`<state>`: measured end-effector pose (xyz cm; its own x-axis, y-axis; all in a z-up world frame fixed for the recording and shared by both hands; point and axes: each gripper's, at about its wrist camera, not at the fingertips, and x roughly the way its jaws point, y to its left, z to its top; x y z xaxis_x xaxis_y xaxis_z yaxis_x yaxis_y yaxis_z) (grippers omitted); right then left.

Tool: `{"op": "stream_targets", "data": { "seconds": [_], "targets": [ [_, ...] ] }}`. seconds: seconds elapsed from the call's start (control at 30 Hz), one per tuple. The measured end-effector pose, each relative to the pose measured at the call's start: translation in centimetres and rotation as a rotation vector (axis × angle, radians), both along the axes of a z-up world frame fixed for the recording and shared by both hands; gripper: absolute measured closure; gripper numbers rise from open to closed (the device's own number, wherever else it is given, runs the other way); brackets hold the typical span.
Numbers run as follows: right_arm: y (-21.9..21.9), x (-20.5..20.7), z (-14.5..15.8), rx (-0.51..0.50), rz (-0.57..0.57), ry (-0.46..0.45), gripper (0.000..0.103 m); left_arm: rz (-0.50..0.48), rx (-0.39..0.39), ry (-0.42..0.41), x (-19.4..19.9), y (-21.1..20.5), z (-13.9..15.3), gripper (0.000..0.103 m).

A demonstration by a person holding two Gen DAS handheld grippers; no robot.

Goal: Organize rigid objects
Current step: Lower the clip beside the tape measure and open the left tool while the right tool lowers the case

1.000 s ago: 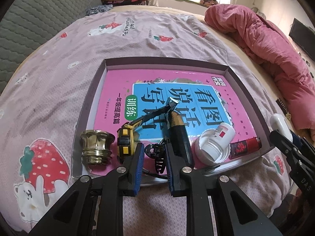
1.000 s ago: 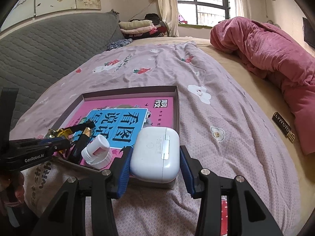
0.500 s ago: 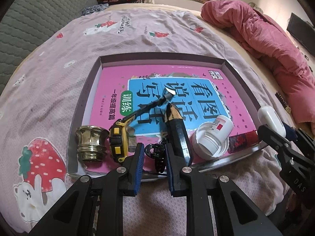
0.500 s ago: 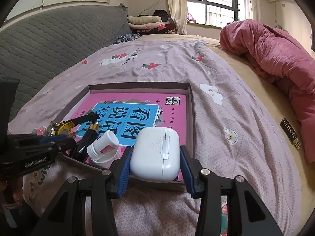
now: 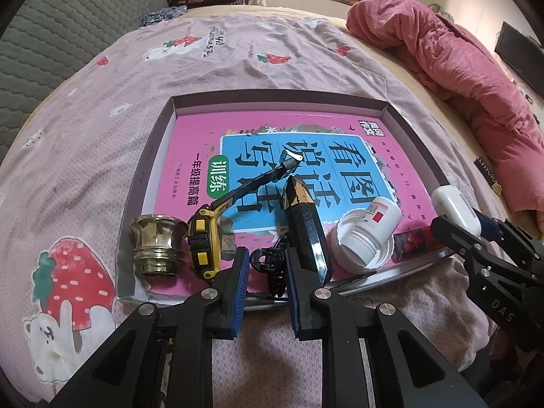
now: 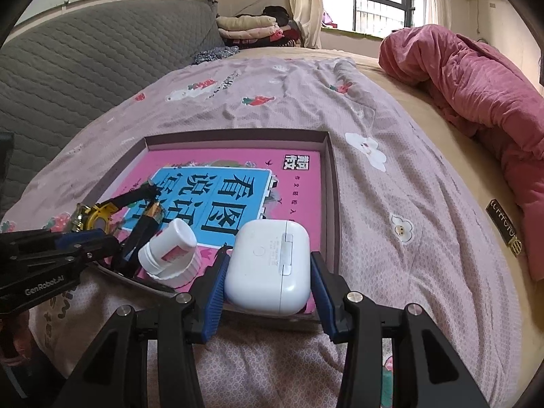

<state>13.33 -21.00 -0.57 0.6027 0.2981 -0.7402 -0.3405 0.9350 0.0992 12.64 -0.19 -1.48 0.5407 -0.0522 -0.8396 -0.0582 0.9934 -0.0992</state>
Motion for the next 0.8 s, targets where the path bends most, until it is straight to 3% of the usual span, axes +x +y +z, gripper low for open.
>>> {"op": "stream_targets", "data": {
  "seconds": [0.8],
  "targets": [
    [0.0, 0.8, -0.4, -0.035, -0.021, 0.044, 0.057, 0.006, -0.02, -0.03, -0.7, 0.2, 1.3, 0.078]
  ]
}}
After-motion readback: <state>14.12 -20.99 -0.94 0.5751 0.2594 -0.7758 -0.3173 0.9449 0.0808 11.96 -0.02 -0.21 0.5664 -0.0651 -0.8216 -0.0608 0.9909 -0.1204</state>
